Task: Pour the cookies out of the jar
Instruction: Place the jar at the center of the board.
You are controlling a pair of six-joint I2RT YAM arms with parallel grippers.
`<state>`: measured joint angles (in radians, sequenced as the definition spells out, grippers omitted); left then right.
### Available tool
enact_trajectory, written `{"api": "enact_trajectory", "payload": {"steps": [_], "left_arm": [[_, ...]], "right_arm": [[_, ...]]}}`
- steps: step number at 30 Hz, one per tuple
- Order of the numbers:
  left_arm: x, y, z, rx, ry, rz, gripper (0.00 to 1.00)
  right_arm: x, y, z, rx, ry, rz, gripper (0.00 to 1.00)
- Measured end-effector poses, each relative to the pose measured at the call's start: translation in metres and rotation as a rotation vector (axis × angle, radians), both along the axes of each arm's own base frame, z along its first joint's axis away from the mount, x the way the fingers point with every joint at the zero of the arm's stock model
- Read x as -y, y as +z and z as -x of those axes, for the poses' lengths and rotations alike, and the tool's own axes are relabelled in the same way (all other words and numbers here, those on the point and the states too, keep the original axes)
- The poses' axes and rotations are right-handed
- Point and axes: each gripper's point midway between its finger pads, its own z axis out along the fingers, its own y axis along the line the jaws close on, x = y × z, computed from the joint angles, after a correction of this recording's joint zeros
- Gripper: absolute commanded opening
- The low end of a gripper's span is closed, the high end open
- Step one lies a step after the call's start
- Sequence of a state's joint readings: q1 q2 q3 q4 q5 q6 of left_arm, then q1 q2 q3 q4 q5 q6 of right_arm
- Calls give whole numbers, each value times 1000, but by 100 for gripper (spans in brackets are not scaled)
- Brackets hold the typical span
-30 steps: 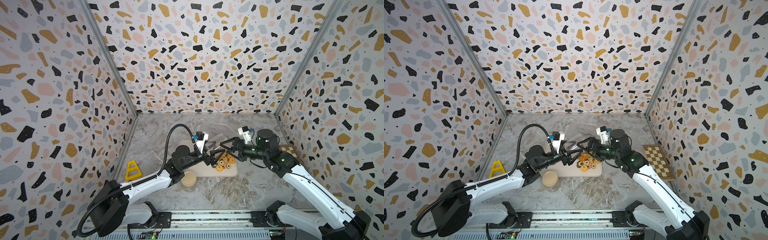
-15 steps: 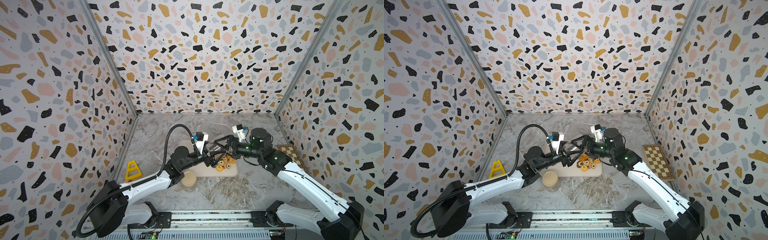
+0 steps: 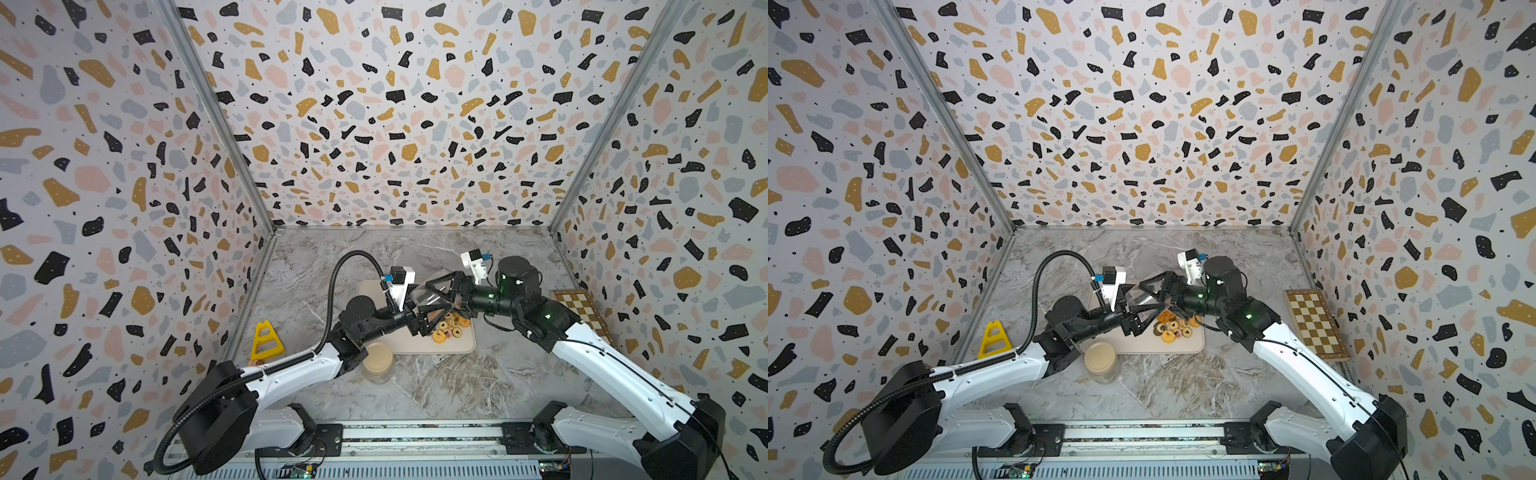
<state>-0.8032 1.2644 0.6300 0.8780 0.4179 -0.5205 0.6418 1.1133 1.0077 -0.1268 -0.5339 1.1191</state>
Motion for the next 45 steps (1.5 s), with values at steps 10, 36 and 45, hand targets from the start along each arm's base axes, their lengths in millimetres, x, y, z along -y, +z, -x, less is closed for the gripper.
{"api": "enact_trajectory", "payload": {"steps": [10,36,45], "left_arm": [[0,2,1,8,0,6,34],[-46,-8,12,-45,156,-234,99],[-130,25,38,-72,379,-332,99]], "right_arm": [[0,3,0,4,-1,-2,81],[68,-17,-40,50,-239,204,80],[170,-87,-56,64,-577,623,80]]}}
